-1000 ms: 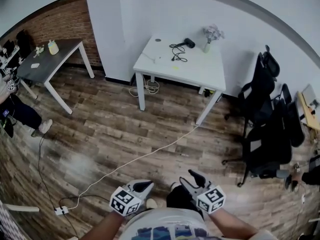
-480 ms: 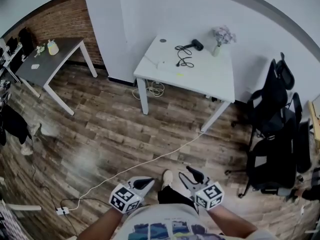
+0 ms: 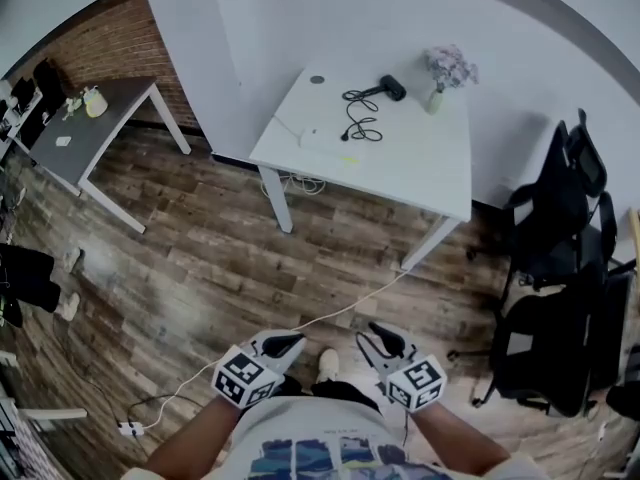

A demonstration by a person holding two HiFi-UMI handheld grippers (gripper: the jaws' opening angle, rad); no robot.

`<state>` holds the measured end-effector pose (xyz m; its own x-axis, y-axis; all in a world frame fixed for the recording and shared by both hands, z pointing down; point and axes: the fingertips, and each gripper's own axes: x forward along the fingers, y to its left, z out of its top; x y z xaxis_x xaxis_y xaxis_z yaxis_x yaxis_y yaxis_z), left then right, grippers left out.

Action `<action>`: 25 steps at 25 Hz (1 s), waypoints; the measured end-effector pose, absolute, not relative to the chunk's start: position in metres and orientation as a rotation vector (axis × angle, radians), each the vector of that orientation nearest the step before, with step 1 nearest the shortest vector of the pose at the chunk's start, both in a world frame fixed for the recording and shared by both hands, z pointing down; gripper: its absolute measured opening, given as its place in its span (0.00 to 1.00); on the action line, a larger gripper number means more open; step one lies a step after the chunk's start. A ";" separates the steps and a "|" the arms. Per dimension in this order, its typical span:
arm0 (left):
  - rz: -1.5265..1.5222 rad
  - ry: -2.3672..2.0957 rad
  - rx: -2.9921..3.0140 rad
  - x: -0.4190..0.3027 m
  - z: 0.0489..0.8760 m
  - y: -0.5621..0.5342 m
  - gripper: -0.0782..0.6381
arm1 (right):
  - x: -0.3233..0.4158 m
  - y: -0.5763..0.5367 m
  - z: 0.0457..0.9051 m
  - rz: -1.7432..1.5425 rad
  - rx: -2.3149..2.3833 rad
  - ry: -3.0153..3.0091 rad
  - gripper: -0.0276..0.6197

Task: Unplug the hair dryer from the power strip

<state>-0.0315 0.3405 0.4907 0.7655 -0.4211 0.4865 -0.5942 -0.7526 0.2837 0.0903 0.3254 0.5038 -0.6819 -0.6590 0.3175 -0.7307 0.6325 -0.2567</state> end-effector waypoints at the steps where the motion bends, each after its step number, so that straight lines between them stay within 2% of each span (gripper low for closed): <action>1: 0.557 -0.767 2.533 -0.027 0.491 0.334 0.11 | 0.093 0.321 0.505 0.555 1.146 -2.659 0.23; 15: 0.520 -0.688 2.573 -0.001 0.488 0.244 0.11 | 0.119 0.254 0.510 0.595 1.252 -2.607 0.22; 25: 0.518 -0.569 2.607 -0.008 0.489 0.129 0.11 | 0.105 0.150 0.506 0.600 1.324 -2.518 0.22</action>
